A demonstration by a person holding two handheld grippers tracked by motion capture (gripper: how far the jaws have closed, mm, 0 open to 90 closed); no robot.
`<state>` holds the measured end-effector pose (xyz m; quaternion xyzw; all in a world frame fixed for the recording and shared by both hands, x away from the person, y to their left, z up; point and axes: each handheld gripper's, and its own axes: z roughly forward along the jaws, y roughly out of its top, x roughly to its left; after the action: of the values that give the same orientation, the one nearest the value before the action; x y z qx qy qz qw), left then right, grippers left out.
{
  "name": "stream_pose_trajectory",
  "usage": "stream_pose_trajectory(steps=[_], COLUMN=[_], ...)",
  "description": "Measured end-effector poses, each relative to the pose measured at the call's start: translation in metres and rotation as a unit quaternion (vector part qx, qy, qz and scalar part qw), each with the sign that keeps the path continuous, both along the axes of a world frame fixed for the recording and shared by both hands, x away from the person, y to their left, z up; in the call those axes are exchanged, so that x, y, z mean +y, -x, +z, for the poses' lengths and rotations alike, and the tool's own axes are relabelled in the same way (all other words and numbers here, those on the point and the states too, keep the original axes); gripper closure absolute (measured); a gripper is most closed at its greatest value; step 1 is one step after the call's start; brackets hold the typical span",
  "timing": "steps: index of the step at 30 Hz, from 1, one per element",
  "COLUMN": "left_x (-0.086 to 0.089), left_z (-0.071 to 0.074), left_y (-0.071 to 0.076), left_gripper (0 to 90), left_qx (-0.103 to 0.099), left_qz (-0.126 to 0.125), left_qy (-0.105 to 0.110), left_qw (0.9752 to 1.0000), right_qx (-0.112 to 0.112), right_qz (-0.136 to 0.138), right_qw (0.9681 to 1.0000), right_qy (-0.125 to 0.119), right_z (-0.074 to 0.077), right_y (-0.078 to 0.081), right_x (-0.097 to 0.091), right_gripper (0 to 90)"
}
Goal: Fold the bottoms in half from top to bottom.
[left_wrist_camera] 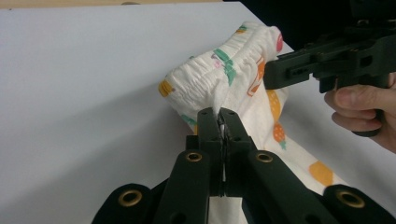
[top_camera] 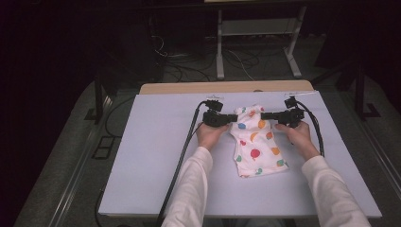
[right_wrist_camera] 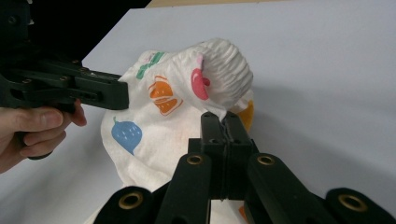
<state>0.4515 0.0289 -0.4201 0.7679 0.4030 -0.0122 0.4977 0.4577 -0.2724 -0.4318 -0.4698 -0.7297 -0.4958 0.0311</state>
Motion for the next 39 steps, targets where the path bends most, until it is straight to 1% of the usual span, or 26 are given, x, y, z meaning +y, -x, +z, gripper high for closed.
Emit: stream_pose_trajectory(steps=[4,9,10,14,16,18,25,28,30,32,36,39], left_x=[-0.003,-0.005,-0.006,-0.008,-0.007,-0.006,-0.005,-0.006,-0.006,-0.006,-0.006,-0.006], left_z=[0.004,0.006,0.005,0.003,0.003,0.004,0.005,0.005,0.005,0.005,0.009,0.01], left_y=[0.003,0.01,0.011,0.017,0.019,0.021,0.029,0.032,0.035,0.037,0.04,0.043], left_gripper=[88.4,88.4,88.4,88.4,88.4,88.4,88.4,88.4,88.4,88.4,88.4,88.4], left_qx=[-0.002,-0.006,-0.004,-0.006,-0.005,-0.006,-0.007,-0.01,-0.011,-0.009,-0.016,-0.018], left_qz=[-0.002,-0.011,-0.013,-0.021,-0.023,-0.023,-0.027,-0.032,-0.033,-0.033,-0.037,-0.039], left_qy=[0.008,0.008,0.008,0.006,0.012,0.017,0.033,0.034,0.034,0.039,0.035,0.037], left_qw=[1.0,0.9999,0.9999,0.9997,0.9997,0.9996,0.9991,0.9989,0.9988,0.9987,0.9986,0.9984], right_qx=[-0.002,-0.004,-0.007,-0.008,-0.011,-0.012,-0.015,-0.017,-0.018,-0.02,-0.022,-0.021], right_qz=[-0.003,0.002,0.003,0.011,0.014,0.016,0.018,0.02,0.023,0.022,0.026,0.027], right_qw=[0.9998,0.9998,0.9997,0.9998,0.9998,0.9998,0.9997,0.9996,0.9995,0.9995,0.9994,0.9994], right_qy=[-0.019,-0.021,-0.022,-0.014,-0.011,-0.003,-0.009,-0.01,-0.007,-0.012,-0.007,-0.008], right_z=[-0.001,0.003,0.005,0.009,0.01,0.01,0.009,0.009,0.01,0.011,0.013,0.013], right_y=[0.004,0.01,0.01,0.015,0.018,0.021,0.029,0.031,0.033,0.035,0.039,0.042], right_x=[-0.004,-0.008,-0.008,-0.008,-0.008,-0.007,-0.012,-0.014,-0.014,-0.016,-0.019,-0.021], right_gripper=[88.6,88.6,88.6,88.6,88.6,88.6,88.6,88.5,88.6,88.6,88.6,88.6])
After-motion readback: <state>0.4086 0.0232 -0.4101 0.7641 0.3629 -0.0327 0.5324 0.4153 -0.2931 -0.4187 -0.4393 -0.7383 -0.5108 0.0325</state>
